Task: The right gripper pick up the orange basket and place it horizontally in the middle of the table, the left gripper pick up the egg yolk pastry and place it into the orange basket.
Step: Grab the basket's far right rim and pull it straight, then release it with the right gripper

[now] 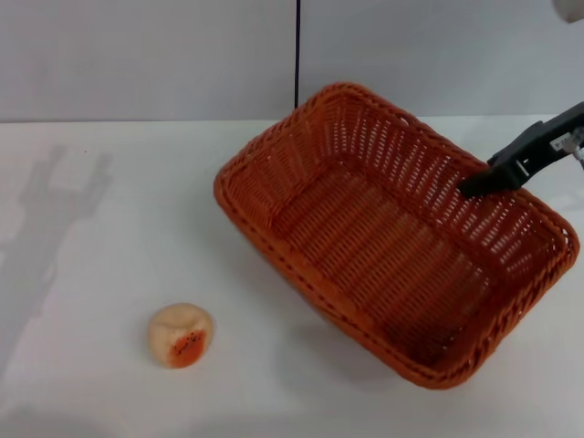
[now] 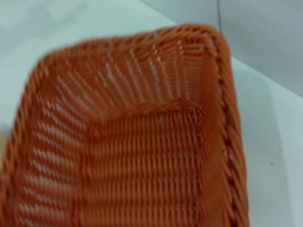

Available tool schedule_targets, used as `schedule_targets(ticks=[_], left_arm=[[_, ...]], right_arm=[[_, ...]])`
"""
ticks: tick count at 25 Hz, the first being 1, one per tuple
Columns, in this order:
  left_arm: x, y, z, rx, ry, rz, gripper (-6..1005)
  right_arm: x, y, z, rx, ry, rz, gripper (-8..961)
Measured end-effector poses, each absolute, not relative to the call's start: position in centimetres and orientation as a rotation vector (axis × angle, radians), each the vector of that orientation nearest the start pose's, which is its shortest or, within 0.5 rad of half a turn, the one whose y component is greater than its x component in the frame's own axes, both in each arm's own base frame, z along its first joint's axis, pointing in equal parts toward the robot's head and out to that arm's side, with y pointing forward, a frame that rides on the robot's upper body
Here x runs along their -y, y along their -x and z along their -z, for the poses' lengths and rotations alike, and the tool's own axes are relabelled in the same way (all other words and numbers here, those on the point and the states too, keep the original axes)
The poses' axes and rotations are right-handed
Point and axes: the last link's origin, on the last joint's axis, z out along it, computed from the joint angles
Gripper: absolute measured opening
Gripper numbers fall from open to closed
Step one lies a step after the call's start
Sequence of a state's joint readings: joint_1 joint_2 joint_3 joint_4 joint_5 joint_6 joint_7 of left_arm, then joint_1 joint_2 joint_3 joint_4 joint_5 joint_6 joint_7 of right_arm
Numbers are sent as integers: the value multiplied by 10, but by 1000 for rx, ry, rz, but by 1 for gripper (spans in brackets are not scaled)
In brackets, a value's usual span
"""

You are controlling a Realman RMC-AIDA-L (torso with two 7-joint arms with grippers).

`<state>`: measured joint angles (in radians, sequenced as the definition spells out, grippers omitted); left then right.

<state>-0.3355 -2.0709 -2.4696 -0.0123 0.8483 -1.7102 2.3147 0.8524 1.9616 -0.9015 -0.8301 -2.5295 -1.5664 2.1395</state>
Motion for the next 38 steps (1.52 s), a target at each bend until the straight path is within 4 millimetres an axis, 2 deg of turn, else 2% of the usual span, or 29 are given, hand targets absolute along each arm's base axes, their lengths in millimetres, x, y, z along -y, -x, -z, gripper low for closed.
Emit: schedule_targets(ticks=[7,23,31,38], left_arm=[[-264,326,-35,690,1472,1401,832],[-265,326,-36,700,1471,1413,832],[-265,326,-36,704,1471,1417,833],[-267,325,-36,702,1473,1418,833]], right_arm=[[-399,-206,-57,-1003,2794,74,173],[-392,-197,-89,-907,2821,-86,164],[-390,-175,-109,-664,2920,-26,163],[-382,-157,-100,-457,3070,53,163]])
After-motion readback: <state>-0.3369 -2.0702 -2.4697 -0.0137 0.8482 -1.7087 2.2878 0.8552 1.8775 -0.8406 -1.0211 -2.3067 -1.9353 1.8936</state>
